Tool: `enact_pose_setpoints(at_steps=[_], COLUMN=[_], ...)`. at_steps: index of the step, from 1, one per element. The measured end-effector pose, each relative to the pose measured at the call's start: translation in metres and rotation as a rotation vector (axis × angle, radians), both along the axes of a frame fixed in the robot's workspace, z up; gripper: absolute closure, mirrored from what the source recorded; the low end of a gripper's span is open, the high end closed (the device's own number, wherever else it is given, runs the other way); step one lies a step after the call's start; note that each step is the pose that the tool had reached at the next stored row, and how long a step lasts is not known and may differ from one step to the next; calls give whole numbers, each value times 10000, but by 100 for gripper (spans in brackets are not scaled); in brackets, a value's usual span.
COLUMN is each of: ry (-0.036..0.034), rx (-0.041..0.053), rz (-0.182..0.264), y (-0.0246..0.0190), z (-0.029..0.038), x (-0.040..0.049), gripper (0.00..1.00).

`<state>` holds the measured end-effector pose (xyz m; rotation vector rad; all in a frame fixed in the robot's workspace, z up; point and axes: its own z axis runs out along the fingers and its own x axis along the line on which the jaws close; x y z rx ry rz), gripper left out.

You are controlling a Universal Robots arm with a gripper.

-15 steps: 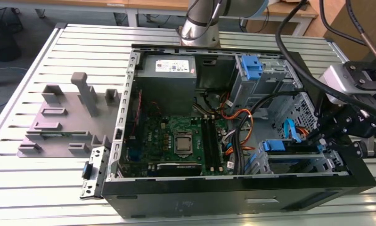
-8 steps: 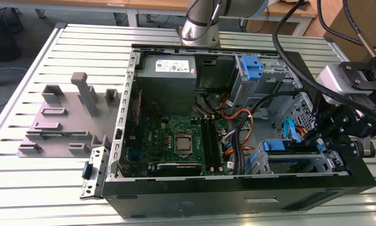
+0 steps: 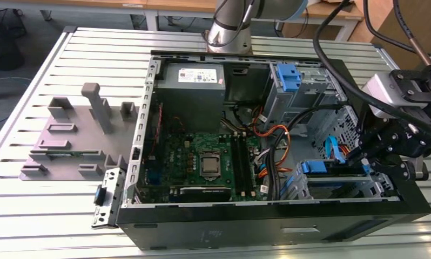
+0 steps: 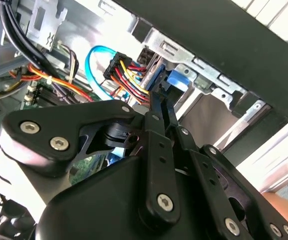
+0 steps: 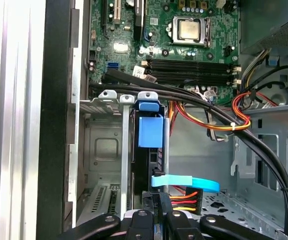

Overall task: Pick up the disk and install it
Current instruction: 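Insert the second disk wire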

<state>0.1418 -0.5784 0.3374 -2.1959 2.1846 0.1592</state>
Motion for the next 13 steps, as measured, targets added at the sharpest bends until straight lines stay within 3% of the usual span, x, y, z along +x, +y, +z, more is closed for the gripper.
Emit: enact_pose_setpoints(at_steps=[13], ry=[7], rx=[-2], rz=[1], y=[10], z=[-8], x=[0], gripper=[84])
